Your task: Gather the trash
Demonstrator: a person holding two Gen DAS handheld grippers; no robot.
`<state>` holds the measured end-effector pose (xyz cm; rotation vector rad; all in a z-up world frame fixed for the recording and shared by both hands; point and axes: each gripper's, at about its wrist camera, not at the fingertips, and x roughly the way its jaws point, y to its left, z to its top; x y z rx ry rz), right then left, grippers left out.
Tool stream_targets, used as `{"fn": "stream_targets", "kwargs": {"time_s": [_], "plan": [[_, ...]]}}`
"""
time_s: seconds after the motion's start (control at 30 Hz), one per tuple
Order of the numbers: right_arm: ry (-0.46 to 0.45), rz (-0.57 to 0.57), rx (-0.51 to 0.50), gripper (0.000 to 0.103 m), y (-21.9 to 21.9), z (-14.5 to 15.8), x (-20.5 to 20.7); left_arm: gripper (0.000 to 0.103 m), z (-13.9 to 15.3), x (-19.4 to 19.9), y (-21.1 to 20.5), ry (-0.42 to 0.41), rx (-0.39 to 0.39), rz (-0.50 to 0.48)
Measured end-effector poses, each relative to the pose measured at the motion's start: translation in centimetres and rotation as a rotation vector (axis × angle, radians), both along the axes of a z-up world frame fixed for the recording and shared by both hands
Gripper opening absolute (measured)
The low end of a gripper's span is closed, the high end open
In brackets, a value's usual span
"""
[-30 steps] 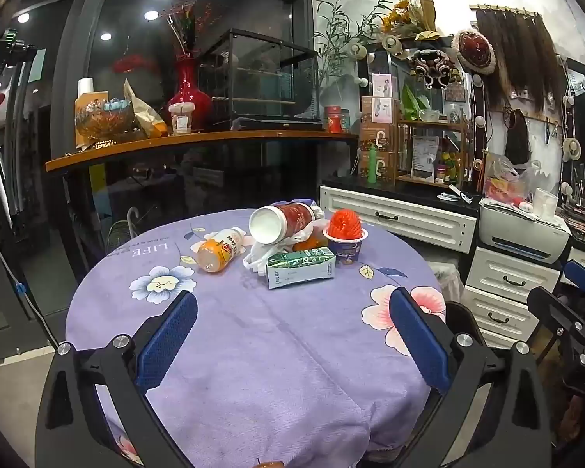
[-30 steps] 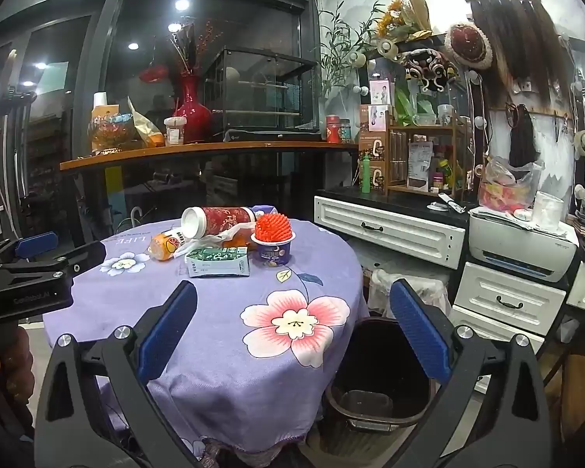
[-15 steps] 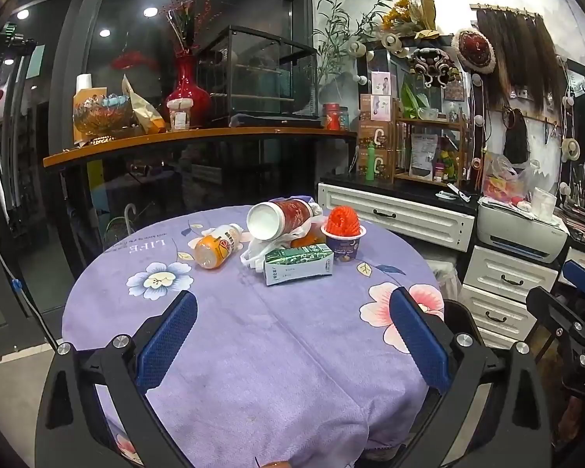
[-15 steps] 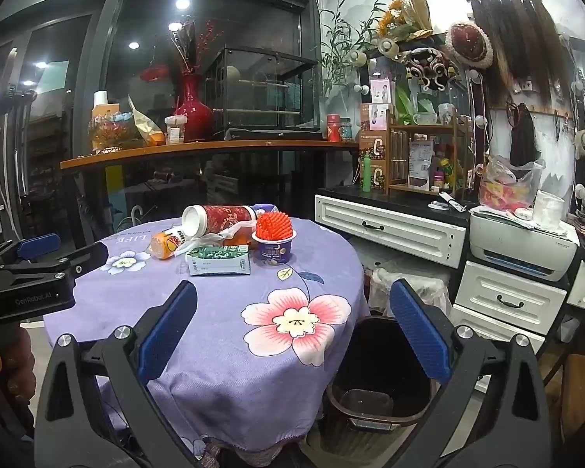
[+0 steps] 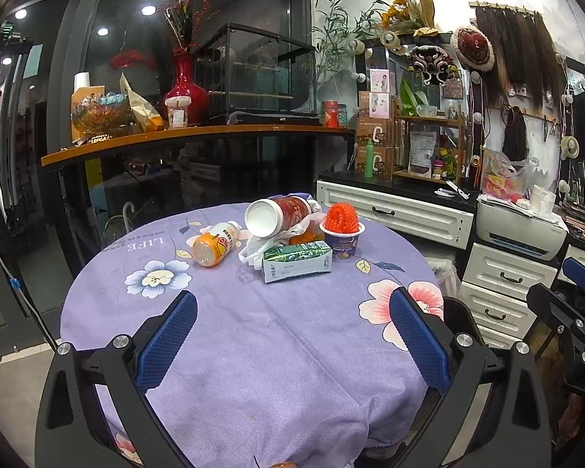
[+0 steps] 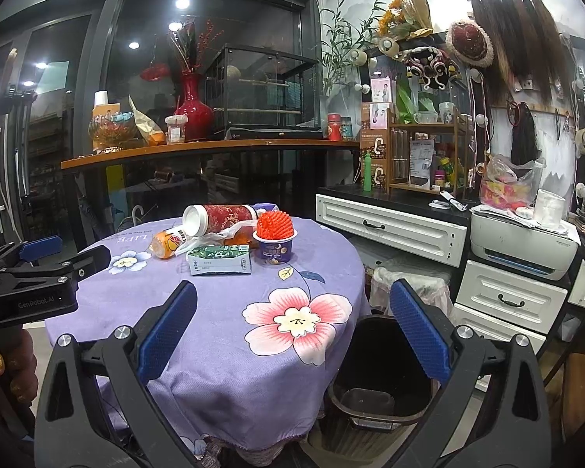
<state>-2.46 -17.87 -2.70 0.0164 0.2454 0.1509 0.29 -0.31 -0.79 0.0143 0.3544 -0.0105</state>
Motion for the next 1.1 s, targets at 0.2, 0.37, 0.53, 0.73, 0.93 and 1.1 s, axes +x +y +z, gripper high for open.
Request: {"fn": "stream_targets", "kwargs": {"time_s": [0.2, 0.37, 0.53, 0.73, 0.93, 1.1], "plan": [[0.000, 0.001, 0.001, 0.098, 0.03, -0.04, 0.00, 0.098, -0.03, 0.02, -0.22, 0.001, 0.003, -0.001], [-0.002, 0.000, 0.001, 0.098, 0.01, -0.09, 0.00, 0.098, -0.05, 0.03, -0.31, 0.001, 0.003, 0.000], [-0.002, 0.000, 0.001, 0.098, 0.05, -0.13, 0.00, 0.098, -0.07, 0.02, -0.33, 0.001, 0.004, 0.000], [0.001, 0.001, 0.003, 0.098, 0.06, -0.23, 0.07, 0.098, -0.35, 0.26, -0.63, 0.011, 0.001, -0.006], [0.001, 0.003, 0.001, 0.098, 0.21, -0.36, 0.12, 0.098, -0.50, 0.20, -0.27, 0.013, -0.004, -0.007], [0.007, 0.003, 0.006, 0.098, 0.20, -0.45, 0.18, 0.098, -0.52, 0.19, -0.19, 0.016, -0.002, -0.009]]}}
